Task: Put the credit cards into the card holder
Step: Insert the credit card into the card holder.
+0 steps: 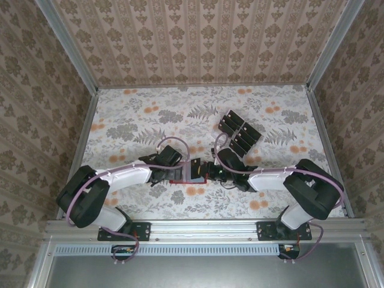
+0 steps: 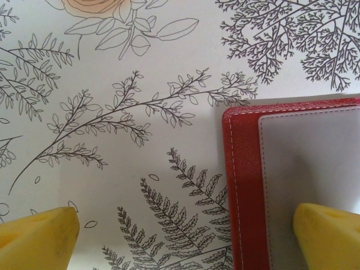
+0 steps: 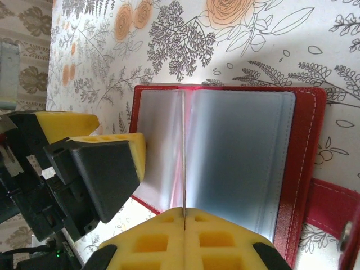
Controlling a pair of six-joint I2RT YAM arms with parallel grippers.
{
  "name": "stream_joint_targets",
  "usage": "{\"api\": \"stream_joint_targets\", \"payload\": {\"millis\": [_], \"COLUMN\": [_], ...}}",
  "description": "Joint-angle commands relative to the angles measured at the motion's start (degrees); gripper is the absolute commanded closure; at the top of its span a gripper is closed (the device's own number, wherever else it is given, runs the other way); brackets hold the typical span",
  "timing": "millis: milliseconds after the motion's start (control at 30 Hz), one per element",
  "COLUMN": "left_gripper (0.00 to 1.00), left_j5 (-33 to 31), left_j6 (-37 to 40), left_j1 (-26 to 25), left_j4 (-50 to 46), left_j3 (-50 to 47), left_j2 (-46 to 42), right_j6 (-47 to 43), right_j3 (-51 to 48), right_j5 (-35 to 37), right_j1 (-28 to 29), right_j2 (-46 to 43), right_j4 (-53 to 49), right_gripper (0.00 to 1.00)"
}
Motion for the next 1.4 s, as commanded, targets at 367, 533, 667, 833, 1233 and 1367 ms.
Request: {"api": "stream_joint_targets", "payload": {"millis": [367, 533, 667, 833, 1233, 1367], "left_gripper": [0.0, 0.0, 0.0, 0.0, 0.0, 0.0], "left_j5": [-1.2, -1.2, -1.1, -1.0, -0.9, -0.9], "left_j6": [-1.0, -1.0, -1.0, -0.9, -0.9, -0.9], "left_j1": [-0.2, -0.2, -0.2, -0.2, -0.2, -0.2], "left_j4": [-2.8, -2.6, -2.4, -2.3, -2.2, -2.3], "left_j3": [-1.5, -1.7, -1.8, -1.7, -1.7, -1.7], "left_j2": [0.1, 0.2, 0.4, 0.6, 0.6, 0.7], "right_j6": [4.4, 4.6, 4.5, 5.0, 6.2, 6.3], "right_j3": [-0.8, -1.0, -1.1, -1.0, -0.9, -1.7], "right_j5": [1.6, 2.0, 2.4, 1.9, 0.6, 1.2], "right_j1": [1.8, 2.0, 1.9, 2.0, 2.3, 2.2], "right_j2": [7.0, 7.9, 8.5, 9.6, 11.7, 11.2], "right_j4": [11.8, 12.4, 12.5, 13.5, 16.0, 16.0], "right_gripper": [1.0, 1.0, 1.0, 1.0, 1.0, 1.0]}}
